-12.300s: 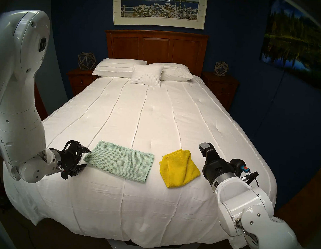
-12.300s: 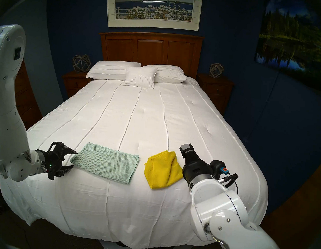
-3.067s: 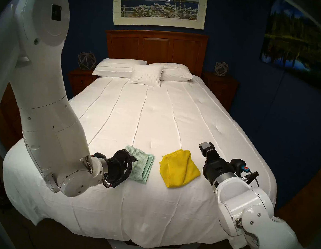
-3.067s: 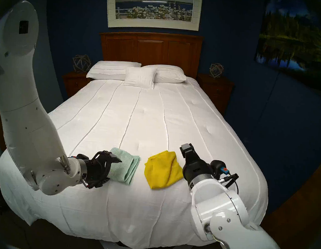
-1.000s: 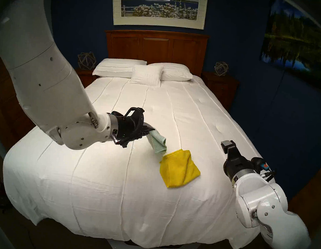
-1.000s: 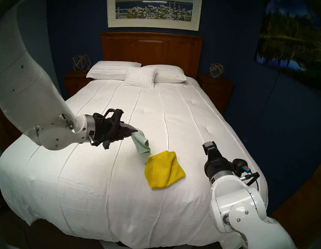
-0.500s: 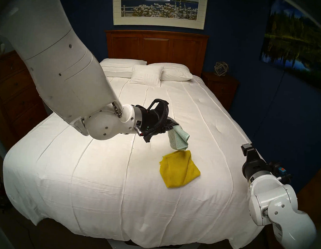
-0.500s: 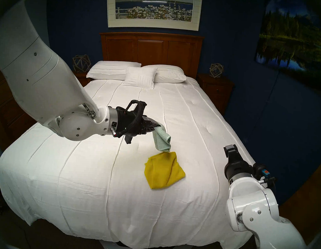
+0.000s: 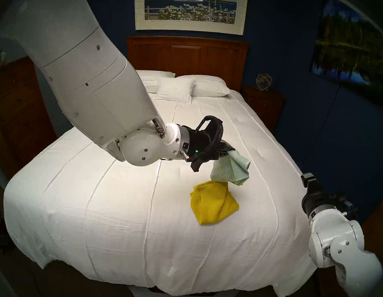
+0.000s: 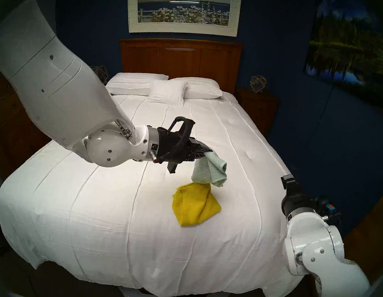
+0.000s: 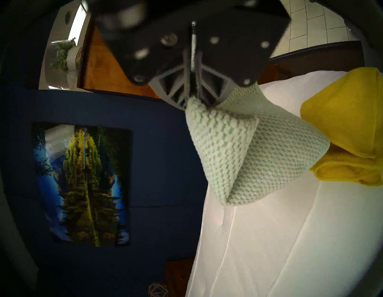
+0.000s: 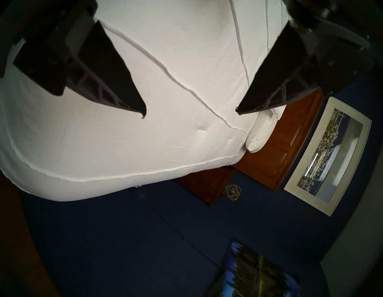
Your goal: Fold the hand towels twice and stack them up
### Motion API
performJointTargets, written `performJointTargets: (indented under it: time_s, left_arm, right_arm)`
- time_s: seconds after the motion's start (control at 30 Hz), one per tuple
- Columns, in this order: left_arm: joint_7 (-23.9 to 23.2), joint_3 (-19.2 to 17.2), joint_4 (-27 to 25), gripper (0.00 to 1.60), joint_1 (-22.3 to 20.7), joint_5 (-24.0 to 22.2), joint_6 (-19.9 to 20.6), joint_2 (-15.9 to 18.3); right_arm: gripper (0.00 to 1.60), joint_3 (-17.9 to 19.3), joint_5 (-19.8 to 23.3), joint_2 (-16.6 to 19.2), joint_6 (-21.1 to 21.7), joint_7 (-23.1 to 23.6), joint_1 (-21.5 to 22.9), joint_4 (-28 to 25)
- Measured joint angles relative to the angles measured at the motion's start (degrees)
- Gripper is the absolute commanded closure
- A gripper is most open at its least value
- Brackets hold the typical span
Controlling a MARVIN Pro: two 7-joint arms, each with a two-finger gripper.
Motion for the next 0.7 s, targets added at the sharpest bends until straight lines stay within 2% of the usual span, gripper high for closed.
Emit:
performJointTargets:
  time_s: [0.3,0.5,0.7]
  left_arm:
    - [0.03,-0.66,-0.28,1.60,-0.59,0.06,0.75,0.24]
    - [-0.36,2.72,-2.75,1.60,0.94,2.46,0.81,0.69]
    - [-0.34,8.22,-5.63,1.60,4.80,4.55,-0.75,1.01]
  right_arm:
    - [0.00,2.57,2.18,-0.10,1.16,2.28,-1.23,-0.05]
    - [0.00,3.50,3.26,-0.47,1.78,3.36,-2.03,-0.06]
    - [0.00,3.55,4.05,-0.77,2.31,4.03,-2.50,-0.07]
